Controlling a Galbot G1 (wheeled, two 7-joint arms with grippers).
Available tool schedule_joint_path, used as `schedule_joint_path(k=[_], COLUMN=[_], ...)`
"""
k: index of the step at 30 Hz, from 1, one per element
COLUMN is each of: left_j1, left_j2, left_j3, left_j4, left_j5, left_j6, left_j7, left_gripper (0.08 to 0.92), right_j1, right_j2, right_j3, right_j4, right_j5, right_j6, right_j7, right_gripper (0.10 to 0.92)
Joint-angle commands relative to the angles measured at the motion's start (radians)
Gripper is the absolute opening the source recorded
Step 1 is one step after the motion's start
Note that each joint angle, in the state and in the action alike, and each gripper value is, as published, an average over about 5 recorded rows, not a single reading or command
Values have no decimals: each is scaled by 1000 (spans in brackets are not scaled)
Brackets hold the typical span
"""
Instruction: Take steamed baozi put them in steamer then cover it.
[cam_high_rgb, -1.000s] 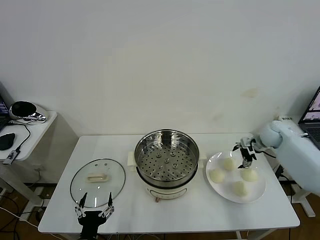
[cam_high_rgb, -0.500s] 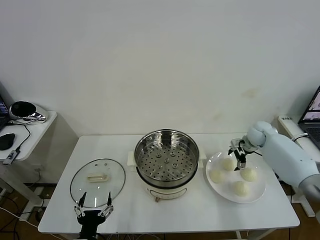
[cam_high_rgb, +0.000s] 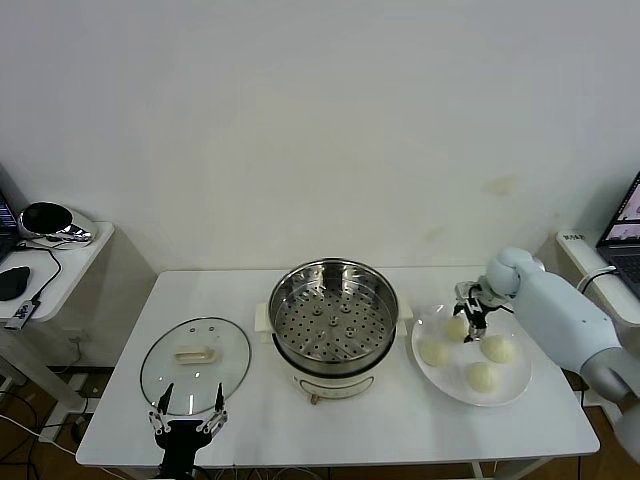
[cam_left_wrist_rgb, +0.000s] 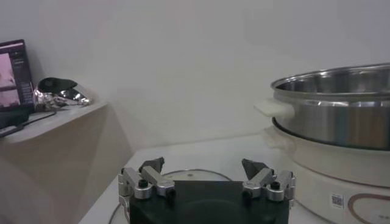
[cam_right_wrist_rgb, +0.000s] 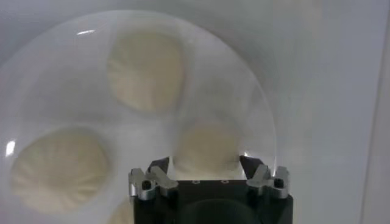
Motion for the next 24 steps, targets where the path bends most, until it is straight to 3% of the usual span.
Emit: schedule_joint_path(k=[1, 10, 16, 24], left_j1=[0, 3, 7, 18], left_j2=[0, 3, 7, 22], left_j3=[0, -2, -2, -1], left_j4=[-1, -7, -22, -50], left_j5=[0, -2, -2, -8], left_j6=[0, 0, 2, 3], left_j7=[0, -1, 0, 1], left_gripper=[823, 823, 823, 823], right_j1=[1, 15, 103, 487], right_j2=[13, -35, -158, -295], right_j3=[-1, -26, -127, -387], right_j4=[-19, 47, 220, 414], right_j5=[-9, 47, 188, 440], right_j6=[2, -11, -50, -65], right_j7=[4, -7, -22, -45], right_gripper=[601, 549, 551, 552])
